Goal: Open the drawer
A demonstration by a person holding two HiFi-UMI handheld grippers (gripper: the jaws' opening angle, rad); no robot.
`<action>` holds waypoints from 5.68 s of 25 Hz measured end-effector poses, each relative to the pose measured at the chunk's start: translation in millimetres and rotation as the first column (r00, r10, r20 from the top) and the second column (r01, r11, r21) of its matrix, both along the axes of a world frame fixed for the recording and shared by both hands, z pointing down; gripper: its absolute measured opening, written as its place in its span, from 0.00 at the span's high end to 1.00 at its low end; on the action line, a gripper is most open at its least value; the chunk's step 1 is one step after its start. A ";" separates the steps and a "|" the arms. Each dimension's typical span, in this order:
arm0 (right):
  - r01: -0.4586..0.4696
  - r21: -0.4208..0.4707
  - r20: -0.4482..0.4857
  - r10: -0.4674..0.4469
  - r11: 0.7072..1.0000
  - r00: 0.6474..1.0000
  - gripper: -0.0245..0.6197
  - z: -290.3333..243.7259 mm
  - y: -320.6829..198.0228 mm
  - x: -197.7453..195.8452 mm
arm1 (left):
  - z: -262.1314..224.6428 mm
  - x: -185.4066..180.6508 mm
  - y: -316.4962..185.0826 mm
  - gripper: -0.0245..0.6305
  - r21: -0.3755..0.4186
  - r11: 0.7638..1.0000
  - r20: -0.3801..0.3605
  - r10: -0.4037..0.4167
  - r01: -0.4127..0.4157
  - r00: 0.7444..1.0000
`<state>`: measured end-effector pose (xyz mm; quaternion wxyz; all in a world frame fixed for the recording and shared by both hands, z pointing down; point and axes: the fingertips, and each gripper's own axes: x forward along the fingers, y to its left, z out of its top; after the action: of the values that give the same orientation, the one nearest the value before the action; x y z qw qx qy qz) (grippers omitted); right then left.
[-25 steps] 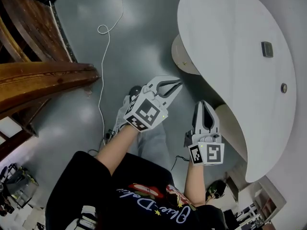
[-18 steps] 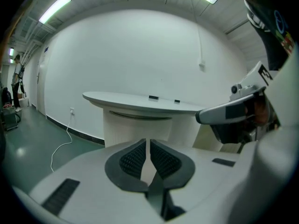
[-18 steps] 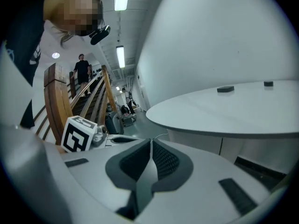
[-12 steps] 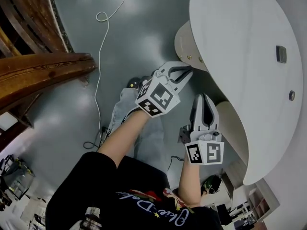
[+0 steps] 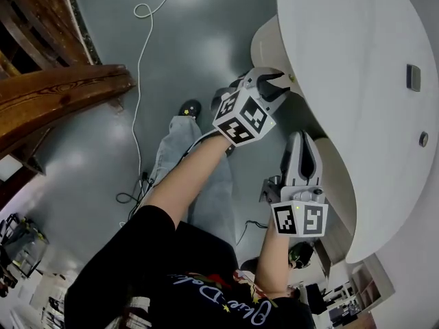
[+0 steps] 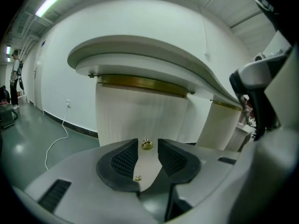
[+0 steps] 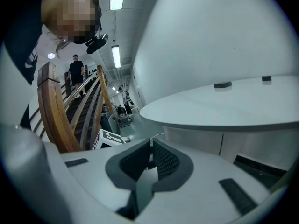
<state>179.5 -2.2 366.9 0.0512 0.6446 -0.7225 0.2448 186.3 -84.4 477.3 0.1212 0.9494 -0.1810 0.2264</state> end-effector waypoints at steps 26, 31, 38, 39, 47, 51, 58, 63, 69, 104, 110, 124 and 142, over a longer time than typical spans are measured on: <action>-0.039 -0.033 -0.040 0.038 0.999 0.998 0.96 7.4 8.5 13.2 | 42.0 35.6 -15.0 0.78 -0.031 0.999 0.059 -0.026 0.028 0.998; -0.040 -0.032 -0.041 0.039 0.999 0.998 0.96 6.9 7.1 9.5 | 41.6 35.5 -14.9 0.80 -0.029 0.999 0.053 -0.018 0.020 0.998; -0.043 -0.032 -0.047 0.041 0.999 0.998 0.96 5.0 9.3 6.4 | 41.9 31.4 -10.4 0.81 -0.025 1.000 0.057 -0.008 0.010 0.998; -0.043 -0.032 -0.048 0.041 0.999 0.998 0.96 4.7 9.6 6.1 | 42.0 29.6 -8.7 0.81 -0.027 1.000 0.054 -0.008 0.010 0.998; -0.029 -0.039 -0.053 0.027 0.999 0.998 0.96 5.0 8.6 -5.1 | 41.4 19.8 -2.6 0.81 -0.034 0.999 0.053 -0.006 0.008 0.999; -0.026 -0.041 -0.055 0.024 0.999 0.998 0.96 5.5 8.9 -8.0 | 41.9 17.0 0.1 0.81 -0.035 0.999 0.056 -0.003 0.005 0.998; -0.022 -0.033 -0.054 0.020 0.999 0.998 0.96 1.5 10.9 -6.6 | 42.2 11.0 4.7 0.81 -0.037 0.999 0.064 -0.011 0.014 0.998; -0.027 -0.032 -0.022 0.026 0.999 0.999 0.96 1.6 16.4 -5.5 | 43.1 5.7 7.2 0.81 -0.035 0.999 0.068 -0.022 0.024 0.997; -0.006 -0.031 -0.023 0.005 0.999 1.000 0.96 2.5 22.3 -4.8 | 44.5 -0.1 8.4 0.81 -0.033 0.999 0.066 -0.034 0.037 0.997; -0.088 -0.044 0.028 0.089 0.995 0.996 0.96 -0.7 28.1 -26.7 | 40.9 -40.7 40.3 0.81 -0.069 0.998 0.096 0.014 -0.008 0.995; -0.108 -0.043 0.028 0.109 0.993 0.994 0.96 -1.1 32.9 -31.3 | 45.2 -52.0 45.8 0.81 -0.078 0.997 0.098 0.007 0.001 0.995; -0.151 -0.035 0.023 0.152 0.988 0.988 0.96 -10.4 45.6 -39.6 | 44.5 -63.8 54.6 0.81 -0.095 0.995 0.101 0.023 -0.013 0.995; -0.160 -0.022 0.028 0.160 0.987 0.987 0.96 -19.3 60.9 -59.2 | 44.6 -86.4 70.1 0.81 -0.111 0.994 0.111 0.029 -0.017 0.993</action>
<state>120.3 58.7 347.7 0.0271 0.6963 -0.6665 0.2650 99.8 -14.3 521.9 0.1601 0.9290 -0.1638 0.2907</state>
